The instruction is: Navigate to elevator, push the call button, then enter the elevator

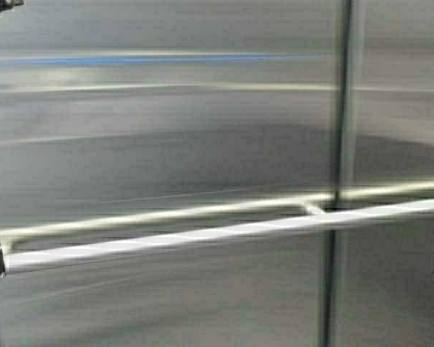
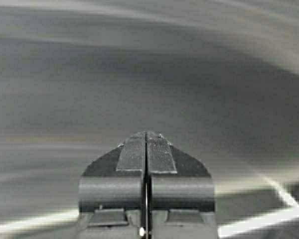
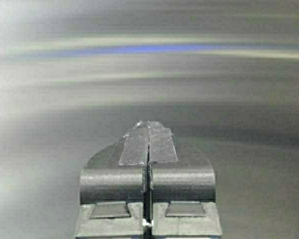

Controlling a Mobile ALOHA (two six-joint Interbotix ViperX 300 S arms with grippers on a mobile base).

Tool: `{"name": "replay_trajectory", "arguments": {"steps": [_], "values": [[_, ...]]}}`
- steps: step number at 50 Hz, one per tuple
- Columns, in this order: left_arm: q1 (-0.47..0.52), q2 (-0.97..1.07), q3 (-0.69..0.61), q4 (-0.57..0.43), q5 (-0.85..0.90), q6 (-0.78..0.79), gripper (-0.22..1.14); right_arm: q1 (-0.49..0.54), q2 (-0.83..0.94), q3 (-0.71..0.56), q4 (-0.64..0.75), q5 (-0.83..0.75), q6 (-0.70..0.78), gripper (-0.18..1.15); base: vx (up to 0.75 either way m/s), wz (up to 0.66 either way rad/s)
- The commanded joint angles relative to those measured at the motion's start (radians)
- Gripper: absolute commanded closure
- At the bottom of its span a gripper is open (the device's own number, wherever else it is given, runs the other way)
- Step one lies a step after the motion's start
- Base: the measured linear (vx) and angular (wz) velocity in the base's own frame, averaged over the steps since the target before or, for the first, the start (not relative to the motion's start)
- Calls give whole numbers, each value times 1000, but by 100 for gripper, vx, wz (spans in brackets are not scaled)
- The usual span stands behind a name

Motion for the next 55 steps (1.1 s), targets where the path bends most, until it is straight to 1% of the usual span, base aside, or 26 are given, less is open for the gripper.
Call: {"name": "replay_trajectory", "arguments": {"steps": [1,14,40,55], "values": [[2,0,-26,0,-6,0,89,3,-26,-21,2,-11,8,91,4,43],[2,-25,-20,0,-6,2,89,3,-38,26,2,-11,5,91,5,47],[2,-14,-6,-2,-8,-5,89,3,-20,15,2,-11,5,91,4,43],[2,-17,2,0,-8,-12,89,3,-29,28,2,-11,8,91,3,63]]}}
